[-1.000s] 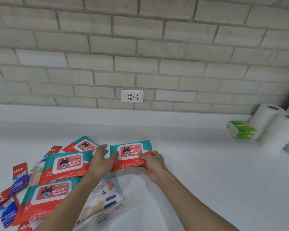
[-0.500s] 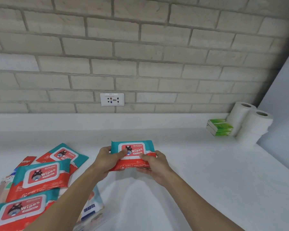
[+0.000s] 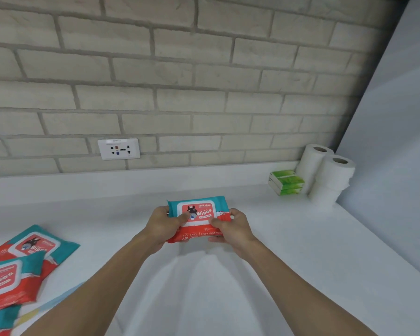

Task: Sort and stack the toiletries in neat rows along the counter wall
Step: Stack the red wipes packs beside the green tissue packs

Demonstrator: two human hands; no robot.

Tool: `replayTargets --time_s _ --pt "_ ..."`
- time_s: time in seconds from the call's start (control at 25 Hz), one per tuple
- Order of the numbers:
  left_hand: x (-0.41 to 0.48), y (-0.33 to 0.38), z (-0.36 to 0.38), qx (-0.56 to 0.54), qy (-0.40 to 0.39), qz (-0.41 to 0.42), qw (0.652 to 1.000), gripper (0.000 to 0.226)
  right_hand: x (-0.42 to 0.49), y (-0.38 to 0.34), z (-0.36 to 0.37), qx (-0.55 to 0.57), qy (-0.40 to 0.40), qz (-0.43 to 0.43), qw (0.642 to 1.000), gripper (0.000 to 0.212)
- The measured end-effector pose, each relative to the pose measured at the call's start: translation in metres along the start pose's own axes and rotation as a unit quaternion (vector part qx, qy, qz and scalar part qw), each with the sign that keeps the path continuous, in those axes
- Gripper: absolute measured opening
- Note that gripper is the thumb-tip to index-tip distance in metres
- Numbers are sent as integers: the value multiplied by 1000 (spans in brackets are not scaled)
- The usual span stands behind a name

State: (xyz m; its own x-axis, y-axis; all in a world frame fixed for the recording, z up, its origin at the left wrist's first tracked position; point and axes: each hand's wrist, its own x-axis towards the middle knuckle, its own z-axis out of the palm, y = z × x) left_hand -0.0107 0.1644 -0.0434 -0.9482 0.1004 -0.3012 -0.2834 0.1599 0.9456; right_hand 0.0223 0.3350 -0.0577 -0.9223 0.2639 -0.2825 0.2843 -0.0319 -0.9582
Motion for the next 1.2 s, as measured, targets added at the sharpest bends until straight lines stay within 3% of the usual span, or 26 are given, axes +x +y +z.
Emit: replayTargets --time_s 0.4,0.76,1.04,1.2 --pt "50 26 94 19 -37 -4 999 41 60 -8 -86 -31 45 -9 998 41" --pt "89 44 155 39 -13 7 999 36 116 -14 -142 -50 43 -28 997 28" --pt "134 46 196 70 5 -7 998 50 165 -20 -173 -110 51 -48 991 39" --pt "163 32 207 84 10 -15 996 44 194 -11 -184 -193 59 -58 978 42"
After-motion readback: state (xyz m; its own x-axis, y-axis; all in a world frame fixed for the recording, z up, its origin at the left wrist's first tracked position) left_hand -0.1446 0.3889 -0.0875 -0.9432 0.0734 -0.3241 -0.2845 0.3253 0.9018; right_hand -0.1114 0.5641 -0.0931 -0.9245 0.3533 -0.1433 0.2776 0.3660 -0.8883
